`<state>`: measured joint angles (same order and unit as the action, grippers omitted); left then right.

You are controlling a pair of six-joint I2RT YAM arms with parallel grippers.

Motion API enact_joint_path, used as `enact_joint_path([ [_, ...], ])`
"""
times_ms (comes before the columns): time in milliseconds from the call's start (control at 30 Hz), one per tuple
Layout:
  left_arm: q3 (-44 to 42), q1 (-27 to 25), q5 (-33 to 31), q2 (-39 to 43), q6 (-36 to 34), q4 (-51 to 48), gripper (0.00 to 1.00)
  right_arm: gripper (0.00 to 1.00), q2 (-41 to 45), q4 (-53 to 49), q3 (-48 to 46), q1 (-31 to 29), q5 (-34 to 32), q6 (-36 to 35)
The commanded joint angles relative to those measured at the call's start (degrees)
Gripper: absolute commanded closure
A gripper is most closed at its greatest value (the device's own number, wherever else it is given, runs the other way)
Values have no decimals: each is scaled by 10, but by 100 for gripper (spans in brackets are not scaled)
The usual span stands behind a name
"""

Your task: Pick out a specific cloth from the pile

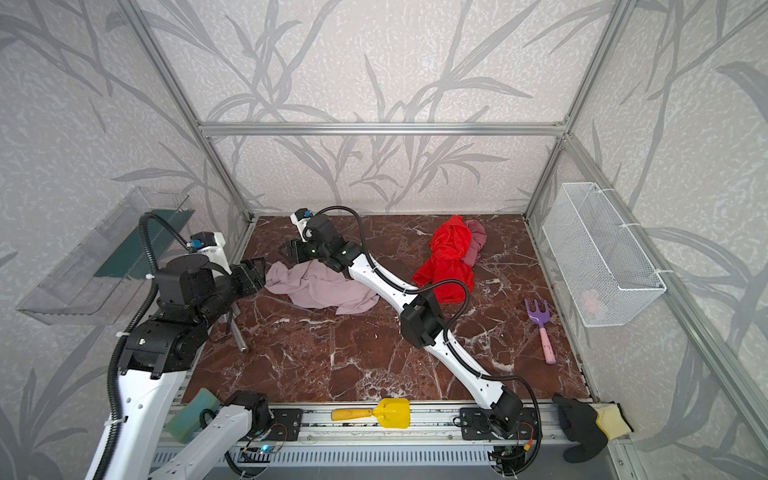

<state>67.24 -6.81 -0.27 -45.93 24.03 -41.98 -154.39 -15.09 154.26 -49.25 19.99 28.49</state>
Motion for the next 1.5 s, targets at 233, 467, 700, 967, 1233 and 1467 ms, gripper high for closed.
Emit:
enact_joint_path([
  [233, -39, -47, 69, -58, 1, 49, 42, 35, 355, 183, -474, 46, -43, -30],
  [467, -99, -177, 46, -142, 20, 127, 67, 40, 611, 187, -799, 106, -86, -45],
  [700, -141, -295, 41, -242, 21, 220, 73, 44, 829, 120, -1009, 152, -132, -41],
  [967, -91, -351, 39, -407, 11, 240, 74, 44, 989, 26, -1117, 189, -147, -41],
  [1233, -40, -355, -11, -519, 23, 224, 66, 44, 1030, -5, -1132, 220, -136, -45],
  [1467, 2, -354, -64, -584, 14, 202, 66, 45, 1028, -3, -1132, 242, -121, -45],
])
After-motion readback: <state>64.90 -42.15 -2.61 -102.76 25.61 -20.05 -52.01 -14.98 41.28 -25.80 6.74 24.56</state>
